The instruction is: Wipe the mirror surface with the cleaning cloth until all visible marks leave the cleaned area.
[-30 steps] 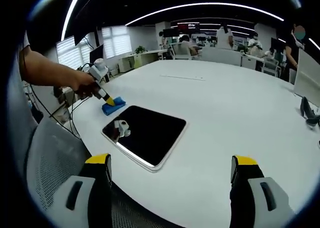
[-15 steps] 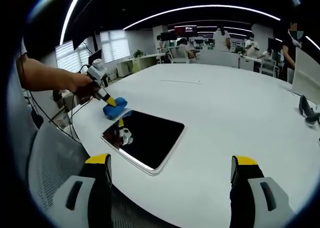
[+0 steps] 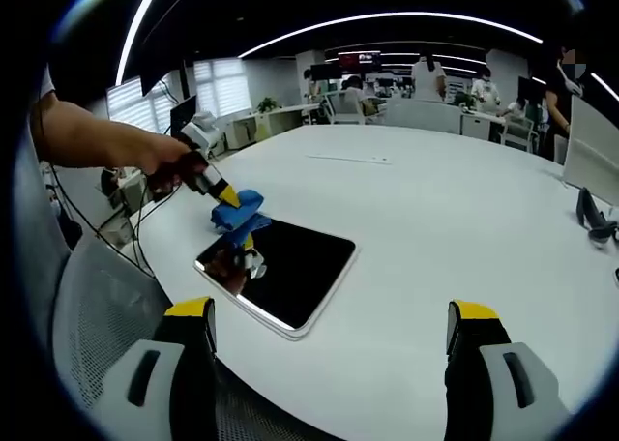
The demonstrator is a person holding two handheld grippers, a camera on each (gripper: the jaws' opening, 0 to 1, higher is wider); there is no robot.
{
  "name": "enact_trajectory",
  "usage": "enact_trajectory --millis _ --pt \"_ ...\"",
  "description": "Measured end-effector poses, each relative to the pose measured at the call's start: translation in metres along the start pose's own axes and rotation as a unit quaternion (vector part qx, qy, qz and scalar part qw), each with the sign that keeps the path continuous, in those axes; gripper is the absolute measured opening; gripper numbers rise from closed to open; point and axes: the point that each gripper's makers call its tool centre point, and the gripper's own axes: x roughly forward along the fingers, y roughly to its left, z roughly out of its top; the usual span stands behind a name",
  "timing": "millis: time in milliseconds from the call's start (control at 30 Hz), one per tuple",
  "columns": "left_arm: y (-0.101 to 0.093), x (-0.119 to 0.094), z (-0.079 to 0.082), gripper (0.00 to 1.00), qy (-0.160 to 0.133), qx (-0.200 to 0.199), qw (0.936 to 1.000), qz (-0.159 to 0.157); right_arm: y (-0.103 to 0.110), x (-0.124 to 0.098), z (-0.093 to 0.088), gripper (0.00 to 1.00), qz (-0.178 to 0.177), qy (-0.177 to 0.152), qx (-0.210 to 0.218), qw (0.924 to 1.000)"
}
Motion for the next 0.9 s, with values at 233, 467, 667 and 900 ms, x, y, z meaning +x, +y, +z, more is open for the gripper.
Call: enact_trajectory --millis 233,467,667,900 --pt "-0.007 0.009 0.000 0.03 0.005 0.000 0.9999 0.016 0.000 0.000 -0.001 0.99 0.000 0.002 -0.002 1.0000" --pt "-0.016 0.013 0.000 0.03 0.002 0.000 0.9997 0.025 0.000 0.001 -0.002 0.99 0.001 0.005 0.002 1.0000" --pt "-0.024 0.019 0.001 0.03 0.000 0.000 0.9998 0.020 0.002 0.001 -0.002 0.99 0.005 0.006 -0.001 1.0000" --pt "-0.041 0.026 0.000 0.02 -0.003 -0.004 1.0000 0.005 0.004 0.001 -0.001 0.99 0.011 0.005 -0.007 0.9999"
